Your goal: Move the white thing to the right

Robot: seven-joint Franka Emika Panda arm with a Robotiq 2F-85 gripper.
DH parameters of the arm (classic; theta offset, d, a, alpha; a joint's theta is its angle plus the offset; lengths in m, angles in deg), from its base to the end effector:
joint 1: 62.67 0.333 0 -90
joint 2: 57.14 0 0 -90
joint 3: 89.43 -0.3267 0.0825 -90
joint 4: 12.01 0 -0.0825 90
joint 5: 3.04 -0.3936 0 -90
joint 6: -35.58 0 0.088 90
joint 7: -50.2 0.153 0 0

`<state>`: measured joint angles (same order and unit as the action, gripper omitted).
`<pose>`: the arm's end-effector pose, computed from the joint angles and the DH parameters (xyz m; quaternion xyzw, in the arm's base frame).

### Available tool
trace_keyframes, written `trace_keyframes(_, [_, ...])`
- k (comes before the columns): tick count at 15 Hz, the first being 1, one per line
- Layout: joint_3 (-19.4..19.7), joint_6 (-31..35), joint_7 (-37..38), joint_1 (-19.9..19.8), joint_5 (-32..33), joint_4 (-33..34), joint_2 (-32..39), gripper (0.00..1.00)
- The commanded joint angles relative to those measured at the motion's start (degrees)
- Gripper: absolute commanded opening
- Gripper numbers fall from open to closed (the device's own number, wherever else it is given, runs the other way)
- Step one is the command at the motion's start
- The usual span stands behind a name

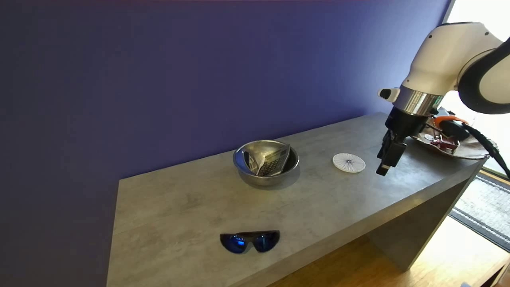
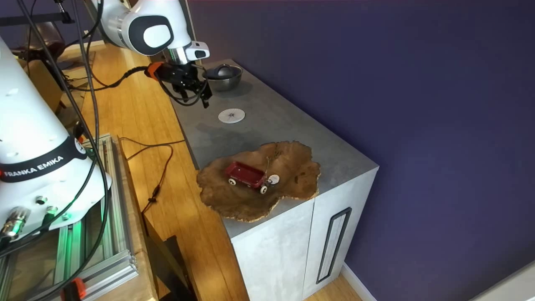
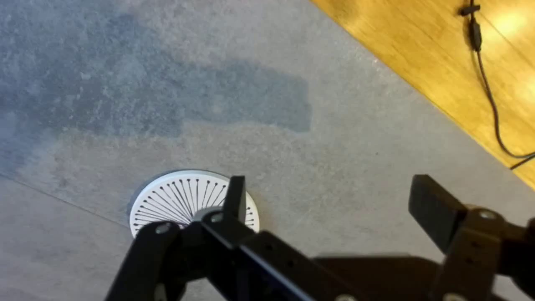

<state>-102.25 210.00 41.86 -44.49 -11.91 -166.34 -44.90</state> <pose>0.3704 0.2180 0.1333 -0.9628 -0.2588 -0.0606 0.0491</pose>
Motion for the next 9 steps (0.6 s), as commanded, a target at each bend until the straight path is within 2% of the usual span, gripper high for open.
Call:
trace_keyframes(1, [0.9,-0.3,10.3,-1.5,1.3,0.7,-0.2,1.00])
trace_keyframes(2, [2.9,0.0,13.8,-0.3,2.3,0.7,0.0,1.00])
trace_keyframes(3, [6.7,0.2,16.5,3.3,1.8,0.7,0.2,1.00])
trace_keyframes(5, [11.2,-0.2,23.2,7.0,2.4,1.0,0.8,1.00])
trace_keyframes(6, [11.2,-1.1,27.6,6.9,3.5,1.4,1.0,1.00])
trace_keyframes(7, [7.7,0.0,21.3,2.8,2.9,0.6,0.5,1.00])
trace_keyframes(9, [9.1,0.0,25.4,4.4,3.5,0.7,0.9,1.00])
